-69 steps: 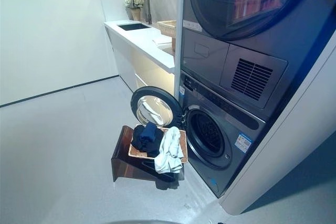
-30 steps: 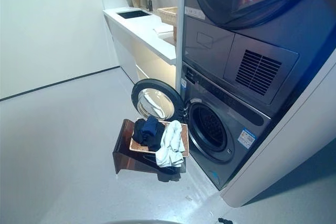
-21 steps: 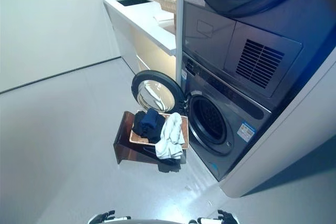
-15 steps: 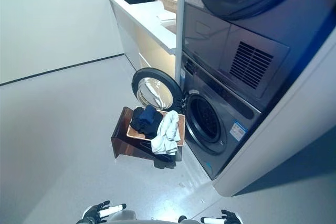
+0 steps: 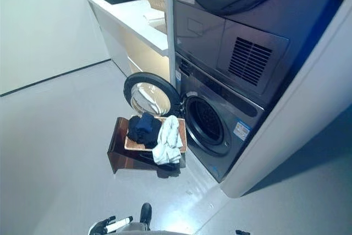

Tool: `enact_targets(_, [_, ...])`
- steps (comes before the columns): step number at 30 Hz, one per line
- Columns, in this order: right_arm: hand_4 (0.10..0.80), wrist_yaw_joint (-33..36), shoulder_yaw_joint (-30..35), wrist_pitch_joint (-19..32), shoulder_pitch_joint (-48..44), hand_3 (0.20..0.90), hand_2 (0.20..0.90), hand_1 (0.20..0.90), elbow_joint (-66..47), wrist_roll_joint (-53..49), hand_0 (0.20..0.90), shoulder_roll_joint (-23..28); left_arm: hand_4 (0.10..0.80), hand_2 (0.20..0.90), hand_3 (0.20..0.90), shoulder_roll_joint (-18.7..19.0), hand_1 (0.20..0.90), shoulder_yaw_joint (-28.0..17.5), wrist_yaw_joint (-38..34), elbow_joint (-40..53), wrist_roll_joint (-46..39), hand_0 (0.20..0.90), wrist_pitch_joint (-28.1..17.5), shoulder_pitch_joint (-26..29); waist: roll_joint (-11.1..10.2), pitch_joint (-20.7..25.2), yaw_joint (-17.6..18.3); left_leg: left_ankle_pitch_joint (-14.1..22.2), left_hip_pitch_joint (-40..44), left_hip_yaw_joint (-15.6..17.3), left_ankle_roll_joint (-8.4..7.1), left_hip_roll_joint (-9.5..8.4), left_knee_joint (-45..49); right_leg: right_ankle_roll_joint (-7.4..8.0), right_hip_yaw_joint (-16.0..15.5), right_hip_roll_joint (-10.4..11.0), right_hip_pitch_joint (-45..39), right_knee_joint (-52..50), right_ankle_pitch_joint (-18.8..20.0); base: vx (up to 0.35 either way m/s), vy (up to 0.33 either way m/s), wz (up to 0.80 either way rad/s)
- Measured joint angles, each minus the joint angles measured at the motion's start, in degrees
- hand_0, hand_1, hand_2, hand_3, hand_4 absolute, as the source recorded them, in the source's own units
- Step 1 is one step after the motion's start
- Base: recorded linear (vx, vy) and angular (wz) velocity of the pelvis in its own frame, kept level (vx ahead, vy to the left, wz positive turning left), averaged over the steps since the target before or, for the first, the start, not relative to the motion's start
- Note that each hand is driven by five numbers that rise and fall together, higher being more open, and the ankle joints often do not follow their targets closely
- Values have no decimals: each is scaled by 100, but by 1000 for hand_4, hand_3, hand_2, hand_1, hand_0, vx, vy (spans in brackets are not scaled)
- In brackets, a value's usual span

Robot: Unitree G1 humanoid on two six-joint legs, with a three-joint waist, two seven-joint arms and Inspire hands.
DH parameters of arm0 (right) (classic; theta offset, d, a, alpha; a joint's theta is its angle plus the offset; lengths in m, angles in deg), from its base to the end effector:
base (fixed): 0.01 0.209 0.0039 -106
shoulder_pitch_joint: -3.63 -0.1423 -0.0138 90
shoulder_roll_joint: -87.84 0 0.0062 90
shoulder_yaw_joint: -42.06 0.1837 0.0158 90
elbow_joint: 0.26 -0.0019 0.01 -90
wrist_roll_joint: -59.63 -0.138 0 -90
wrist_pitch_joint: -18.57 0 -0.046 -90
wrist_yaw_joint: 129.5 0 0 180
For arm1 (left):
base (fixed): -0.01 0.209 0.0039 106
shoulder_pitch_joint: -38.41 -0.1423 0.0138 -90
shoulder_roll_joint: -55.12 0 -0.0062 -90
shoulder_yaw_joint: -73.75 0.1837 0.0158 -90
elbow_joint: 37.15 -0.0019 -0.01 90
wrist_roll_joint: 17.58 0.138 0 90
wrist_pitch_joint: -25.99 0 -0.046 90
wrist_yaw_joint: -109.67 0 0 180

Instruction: Pick up the clothes and place them into the washing machine

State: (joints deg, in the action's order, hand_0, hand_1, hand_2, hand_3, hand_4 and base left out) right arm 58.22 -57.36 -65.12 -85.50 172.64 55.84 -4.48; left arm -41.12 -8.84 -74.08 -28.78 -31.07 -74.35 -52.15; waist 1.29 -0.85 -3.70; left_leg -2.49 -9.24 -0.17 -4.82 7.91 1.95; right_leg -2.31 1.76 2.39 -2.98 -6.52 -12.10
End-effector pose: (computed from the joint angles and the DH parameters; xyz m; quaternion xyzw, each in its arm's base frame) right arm 0.0317 -0.2302 -0.1210 -0.1614 0.6161 -0.0852 0.7662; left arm 0.0409 0.2073 -0.1246 0.0438 0.5807 0.1089 0.8056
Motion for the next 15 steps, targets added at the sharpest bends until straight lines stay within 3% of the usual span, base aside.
enact_targets(1, [800,-4,2,-11,55,900,900,900,2,-1,900,-36,800,900,900,55,900,20,19,-16,26,900,3,-40,-67,115,-3,-271,21,171,304,-180,16,309,8,233,-137,95,3,280,285,-17])
enact_targets(3, [800,-12,-13,-12,89,900,900,900,6,-5,900,-175,800,900,900,214,900,19,-8,-11,25,900,3,-48,-329,176,50,-182,222,312,521,-543,-147,543,-5,577,-137,-420,96,244,283,-9])
enact_targets(4, [800,-6,-20,-14,77,900,900,900,-33,-3,900,-224,800,900,900,254,900,48,-18,20,23,900,-7,-17,-405,220,51,-234,336,405,642,-678,-225,750,-83,731,0,-830,73,159,199,7])
enact_targets(5, [800,-5,-18,-11,63,900,900,900,-53,-3,900,-236,800,900,900,247,900,57,-21,26,23,900,-7,-13,-413,227,32,-209,325,452,687,-723,-219,839,-83,802,12,-863,117,273,306,34])
enact_targets(8, [800,-8,31,-1,-90,900,900,900,-184,-7,900,-263,800,900,900,207,900,74,-29,83,26,900,-15,263,-467,282,-17,-38,248,556,891,-952,-174,1333,-157,977,26,-863,455,311,354,32])
enact_targets(11, [800,-8,-64,-11,-355,900,900,900,-342,-5,900,-283,800,900,900,212,900,243,8,86,43,900,-28,397,-511,299,-53,172,329,622,1083,-1194,-154,1336,-103,1078,94,-1299,615,261,320,45])
enact_targets(13, [800,1,-136,4,-414,900,900,900,-493,-5,900,-252,800,900,900,206,900,314,11,78,78,900,-4,432,-459,255,119,238,449,601,1216,-1205,-103,1237,-63,1097,273,-1981,884,176,224,37])
enact_targets(15, [800,4,-176,7,-464,900,900,900,-638,-12,900,-276,800,900,900,235,900,409,8,83,180,900,-6,444,-374,164,133,325,749,552,1368,-1201,-221,1138,-80,1069,483,-2784,1541,204,222,31])
